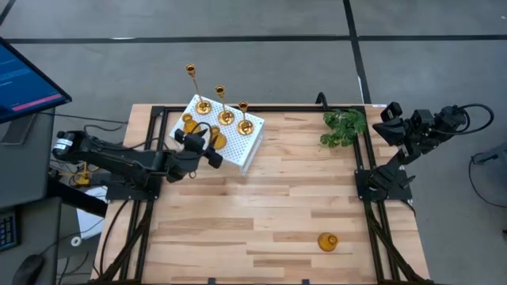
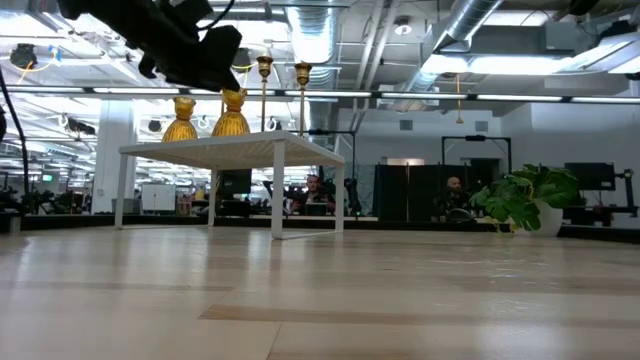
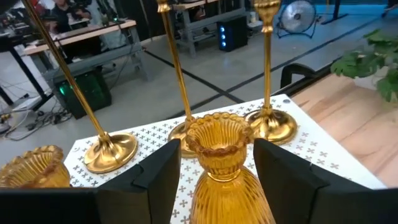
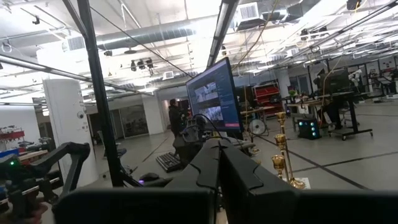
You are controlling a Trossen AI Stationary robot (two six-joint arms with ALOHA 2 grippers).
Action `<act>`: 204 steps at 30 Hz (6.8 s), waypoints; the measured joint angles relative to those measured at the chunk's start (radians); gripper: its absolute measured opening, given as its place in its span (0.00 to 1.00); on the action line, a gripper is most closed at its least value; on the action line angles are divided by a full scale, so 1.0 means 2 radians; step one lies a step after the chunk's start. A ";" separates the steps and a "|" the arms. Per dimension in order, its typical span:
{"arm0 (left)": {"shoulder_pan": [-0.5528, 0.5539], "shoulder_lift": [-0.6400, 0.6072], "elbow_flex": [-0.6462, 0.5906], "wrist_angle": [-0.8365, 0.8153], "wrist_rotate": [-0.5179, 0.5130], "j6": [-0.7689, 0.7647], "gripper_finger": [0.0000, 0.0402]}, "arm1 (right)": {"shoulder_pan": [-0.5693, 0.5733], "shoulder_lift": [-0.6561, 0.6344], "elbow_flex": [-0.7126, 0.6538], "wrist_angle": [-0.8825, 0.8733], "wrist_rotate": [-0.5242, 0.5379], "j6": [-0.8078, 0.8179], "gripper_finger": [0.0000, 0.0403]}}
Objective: Pick & Place candle stick holders
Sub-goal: Put the brown glass candle holder on the shelf aligned with the other brown glass candle holder
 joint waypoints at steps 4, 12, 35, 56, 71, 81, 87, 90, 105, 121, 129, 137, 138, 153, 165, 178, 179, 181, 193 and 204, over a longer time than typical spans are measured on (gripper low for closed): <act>-0.008 -0.012 0.000 -0.001 0.000 0.023 0.51 | 0.000 0.000 0.000 0.000 0.000 0.000 0.00; -0.049 -0.061 0.000 -0.001 -0.003 0.052 0.51 | 0.001 0.022 0.000 -0.076 0.065 0.099 0.00; -0.166 -0.126 0.202 0.009 0.255 0.149 0.05 | -0.020 0.487 0.067 -0.453 -0.356 0.583 0.46; -0.166 -0.228 0.235 -0.050 0.471 0.067 0.01 | 0.079 0.596 0.034 -0.254 -0.376 0.656 0.61; -0.166 -0.230 0.234 -0.053 0.442 0.077 0.02 | 0.097 0.678 0.006 -0.133 -0.313 0.613 0.61; -0.166 -0.230 0.234 -0.052 0.417 0.076 0.02 | 0.055 0.730 0.006 -0.080 -0.243 0.543 0.61; -0.166 -0.229 0.234 -0.052 0.403 0.077 0.02 | 0.033 0.751 0.006 -0.043 -0.247 0.509 0.57; -0.166 -0.230 0.234 -0.050 0.403 0.077 0.02 | 0.028 0.748 0.006 -0.038 -0.248 0.510 0.49; -0.166 -0.230 0.234 -0.051 0.403 0.077 0.02 | 0.021 0.737 0.006 -0.041 -0.242 0.494 0.39; -0.166 -0.230 0.234 -0.051 0.403 0.077 0.02 | -0.055 0.730 0.006 -0.043 -0.262 0.385 0.34; -0.166 -0.230 0.234 -0.051 0.403 0.077 0.02 | -0.147 0.683 0.006 -0.045 -0.284 0.297 0.34; -0.166 -0.230 0.234 -0.052 0.403 0.076 0.02 | -0.262 0.667 0.033 -0.043 -0.343 0.213 0.34; -0.166 -0.230 0.234 -0.052 0.403 0.077 0.02 | -0.276 0.667 0.041 -0.042 -0.350 0.204 0.34; -0.166 -0.230 0.234 -0.053 0.403 0.077 0.02 | -0.398 0.734 0.225 -0.101 -0.408 0.106 0.34; -0.166 -0.230 0.234 -0.053 0.403 0.077 0.02 | -0.438 0.906 0.491 -0.195 -0.446 -0.002 0.34; -0.166 -0.230 0.234 -0.053 0.403 0.077 0.02 | -0.456 1.047 0.671 -0.302 -0.445 -0.023 0.35; -0.166 -0.230 0.234 -0.053 0.403 0.078 0.02 | -0.456 1.051 0.677 -0.306 -0.445 -0.025 0.35; -0.166 -0.230 0.234 -0.053 0.403 0.085 0.02 | -0.458 1.054 0.685 -0.302 -0.445 -0.027 0.34; -0.166 -0.230 0.234 -0.053 0.403 0.089 0.02 | -0.470 1.053 0.684 -0.283 -0.443 -0.028 0.36; -0.166 -0.230 0.234 -0.053 0.403 0.089 0.02 | -0.475 1.053 0.684 -0.248 -0.442 -0.031 0.41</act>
